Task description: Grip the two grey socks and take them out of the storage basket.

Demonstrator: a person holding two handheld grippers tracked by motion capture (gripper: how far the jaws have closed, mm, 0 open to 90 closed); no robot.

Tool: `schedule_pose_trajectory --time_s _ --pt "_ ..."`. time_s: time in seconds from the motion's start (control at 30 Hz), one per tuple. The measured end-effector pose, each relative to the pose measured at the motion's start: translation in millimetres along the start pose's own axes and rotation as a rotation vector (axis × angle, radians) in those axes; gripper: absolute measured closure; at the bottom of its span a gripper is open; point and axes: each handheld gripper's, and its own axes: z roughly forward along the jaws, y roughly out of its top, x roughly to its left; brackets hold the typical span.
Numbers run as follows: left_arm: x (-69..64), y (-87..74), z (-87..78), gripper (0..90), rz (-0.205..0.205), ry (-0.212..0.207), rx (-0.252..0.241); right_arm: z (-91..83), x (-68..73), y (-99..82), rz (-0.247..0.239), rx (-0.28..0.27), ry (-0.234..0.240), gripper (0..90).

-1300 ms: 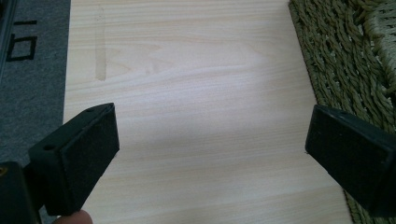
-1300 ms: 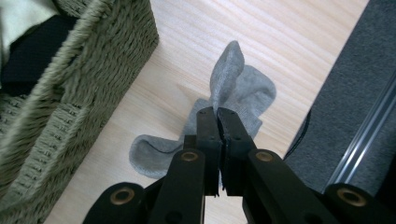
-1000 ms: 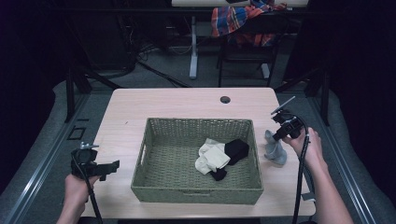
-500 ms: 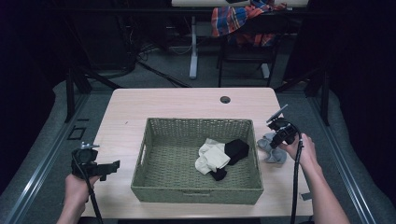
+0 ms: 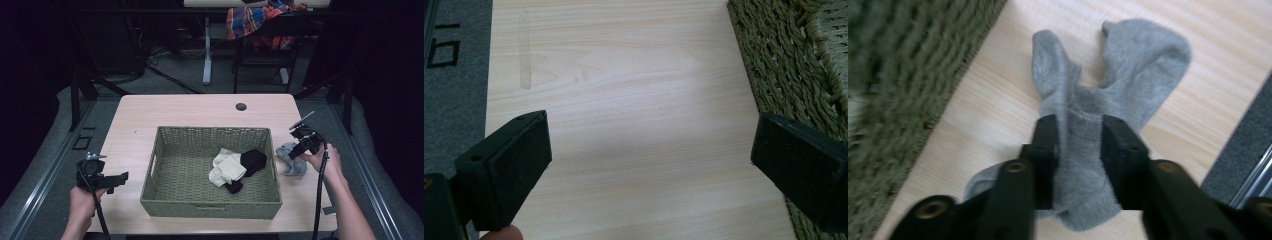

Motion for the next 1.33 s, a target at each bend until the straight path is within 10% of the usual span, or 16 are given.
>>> schedule_pose_trajectory --time_s 0.47,1.13,1.33 --pt "-2.0 0.3 -0.3 2.9 0.009 -0.004 -0.005 -51.7 17.5 -34.5 0.065 -0.182 -0.017 16.7" --pt "-4.2 1.7 1.2 2.8 0.012 -0.009 -0.006 -56.6 50.8 -110.8 0.039 -0.262 0.005 4.8" --pt "-5.0 2.1 1.3 2.8 0.014 -0.006 -0.006 -51.9 47.1 -109.1 0.050 -0.247 0.011 4.8"
